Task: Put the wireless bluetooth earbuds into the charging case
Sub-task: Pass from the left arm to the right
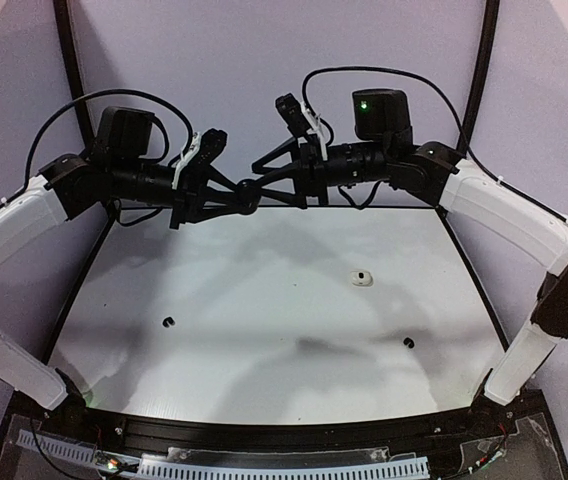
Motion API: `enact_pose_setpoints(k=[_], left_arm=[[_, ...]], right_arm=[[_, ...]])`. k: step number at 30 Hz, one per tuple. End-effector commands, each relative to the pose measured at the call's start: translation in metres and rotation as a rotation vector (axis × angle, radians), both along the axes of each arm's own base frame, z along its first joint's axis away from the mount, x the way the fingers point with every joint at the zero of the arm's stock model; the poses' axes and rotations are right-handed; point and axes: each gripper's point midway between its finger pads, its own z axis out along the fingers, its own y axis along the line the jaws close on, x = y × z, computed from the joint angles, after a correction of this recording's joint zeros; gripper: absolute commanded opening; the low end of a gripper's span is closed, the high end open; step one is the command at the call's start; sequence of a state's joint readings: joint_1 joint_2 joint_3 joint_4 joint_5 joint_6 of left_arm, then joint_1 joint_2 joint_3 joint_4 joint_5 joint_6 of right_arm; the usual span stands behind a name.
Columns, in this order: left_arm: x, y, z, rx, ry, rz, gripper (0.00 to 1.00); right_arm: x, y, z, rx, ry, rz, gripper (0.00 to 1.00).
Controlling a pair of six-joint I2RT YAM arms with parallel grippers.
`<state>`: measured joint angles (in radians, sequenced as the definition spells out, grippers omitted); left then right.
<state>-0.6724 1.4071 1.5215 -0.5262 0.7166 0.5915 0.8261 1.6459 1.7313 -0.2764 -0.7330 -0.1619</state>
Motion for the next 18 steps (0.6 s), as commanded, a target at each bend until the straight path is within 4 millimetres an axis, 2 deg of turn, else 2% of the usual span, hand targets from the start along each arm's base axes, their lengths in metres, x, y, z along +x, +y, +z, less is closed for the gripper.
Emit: enact_pose_setpoints(k=[1, 4, 8, 12, 15, 16, 17, 18], left_arm=[[-0.003, 0.000, 0.011, -0.013, -0.019, 0.000, 0.01], [-0.002, 0.000, 0.010, -0.012, -0.018, 0.001, 0.01], [-0.002, 0.000, 0.010, -0.012, -0.016, -0.002, 0.01], [-0.003, 0.000, 0.008, -0.007, -0.013, -0.004, 0.01], [-0.002, 0.001, 0.007, -0.005, -0.010, 0.004, 0.01], [-0.001, 0.001, 0.009, -0.014, -0.014, 0.012, 0.04], [0.005, 0.000, 0.015, -0.036, -0.018, 0.047, 0.14], [0.011, 0.004, 0.014, -0.046, 0.001, 0.103, 0.46]], right_arm=[[-0.009, 0.009, -0.012, -0.034, 0.018, 0.057, 0.55], [-0.009, 0.013, -0.014, -0.039, 0.013, 0.058, 0.52], [-0.006, 0.016, -0.010, -0.028, -0.002, 0.057, 0.39], [-0.007, 0.017, -0.008, -0.024, -0.003, 0.067, 0.12], [-0.006, 0.017, -0.007, -0.025, 0.003, 0.057, 0.02], [-0.003, 0.016, -0.007, -0.024, 0.010, 0.045, 0.01], [0.000, 0.014, -0.005, -0.016, 0.025, 0.031, 0.00], [0.005, 0.011, 0.000, 0.004, 0.037, 0.012, 0.00]])
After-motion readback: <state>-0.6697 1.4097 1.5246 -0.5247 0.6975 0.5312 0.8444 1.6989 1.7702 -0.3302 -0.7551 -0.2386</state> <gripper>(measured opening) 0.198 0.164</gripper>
